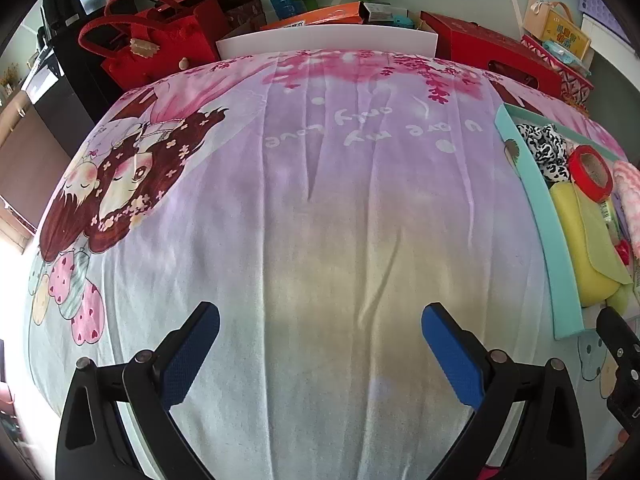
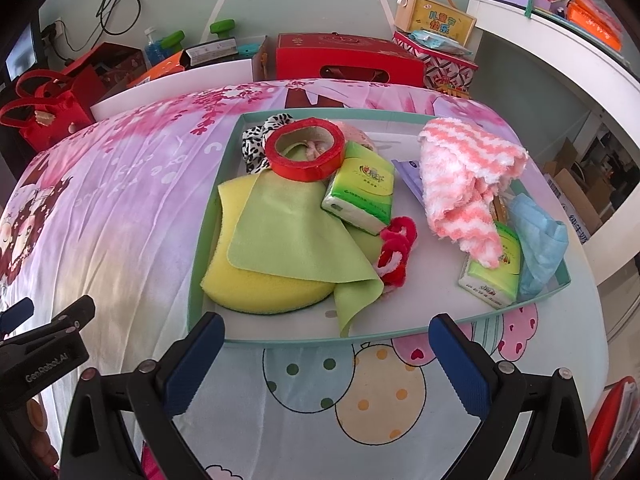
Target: Organize soft objects
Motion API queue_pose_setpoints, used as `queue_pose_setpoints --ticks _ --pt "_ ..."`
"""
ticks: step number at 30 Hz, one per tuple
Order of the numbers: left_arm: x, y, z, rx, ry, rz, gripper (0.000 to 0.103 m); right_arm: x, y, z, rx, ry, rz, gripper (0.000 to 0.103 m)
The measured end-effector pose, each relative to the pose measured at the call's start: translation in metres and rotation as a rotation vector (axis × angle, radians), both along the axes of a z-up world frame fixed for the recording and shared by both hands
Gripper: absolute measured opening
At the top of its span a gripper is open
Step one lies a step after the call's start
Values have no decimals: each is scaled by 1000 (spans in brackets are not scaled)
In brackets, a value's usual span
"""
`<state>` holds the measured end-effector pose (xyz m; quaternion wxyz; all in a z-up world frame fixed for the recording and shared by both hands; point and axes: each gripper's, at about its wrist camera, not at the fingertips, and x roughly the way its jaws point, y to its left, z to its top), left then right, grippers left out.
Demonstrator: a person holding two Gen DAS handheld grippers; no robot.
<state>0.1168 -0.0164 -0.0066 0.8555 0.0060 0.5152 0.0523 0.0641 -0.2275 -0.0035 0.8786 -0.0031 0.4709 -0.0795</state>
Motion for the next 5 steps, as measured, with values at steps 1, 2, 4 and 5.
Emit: queue_pose_setpoints --ticks 1,2,4,5 --pt "0 0 0 0 -1 -1 101 0 0 0 0 0 0 103" --pt "-1 -1 1 3 -3 -2 101 0 -1 0 0 0 0 103" --pt "0 -2 0 6 -3 -6 101 0 -1 0 0 0 -1 103" --pt "0 -2 0 3 0 -9 101 0 -1 0 0 0 0 103"
